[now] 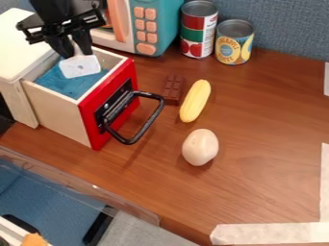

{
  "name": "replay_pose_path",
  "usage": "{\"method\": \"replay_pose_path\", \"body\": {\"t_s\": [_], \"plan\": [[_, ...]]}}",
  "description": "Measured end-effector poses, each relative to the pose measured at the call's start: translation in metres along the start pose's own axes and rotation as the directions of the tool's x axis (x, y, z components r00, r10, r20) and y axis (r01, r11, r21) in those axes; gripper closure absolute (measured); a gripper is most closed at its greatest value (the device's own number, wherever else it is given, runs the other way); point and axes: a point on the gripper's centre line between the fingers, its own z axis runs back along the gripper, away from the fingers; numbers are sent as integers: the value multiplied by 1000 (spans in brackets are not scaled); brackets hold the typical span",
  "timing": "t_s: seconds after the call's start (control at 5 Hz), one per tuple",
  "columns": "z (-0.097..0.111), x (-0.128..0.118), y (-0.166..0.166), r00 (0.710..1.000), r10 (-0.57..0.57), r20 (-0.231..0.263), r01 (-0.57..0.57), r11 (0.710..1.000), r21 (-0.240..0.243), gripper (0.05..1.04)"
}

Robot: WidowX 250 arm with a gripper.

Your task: Put the white object inside the drawer

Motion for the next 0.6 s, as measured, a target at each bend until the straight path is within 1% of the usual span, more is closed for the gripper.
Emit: {"method": "replay_pose_path", "body": {"t_s": [0.2, 0.4, 0.6], "plan": [[-5, 6, 7, 1000, -7, 18, 6, 999, 43, 771], [-11, 10, 14, 1000, -10, 22, 8, 996, 87, 771], [-21, 10, 20, 1000, -5, 10, 4, 993, 114, 732]]}}
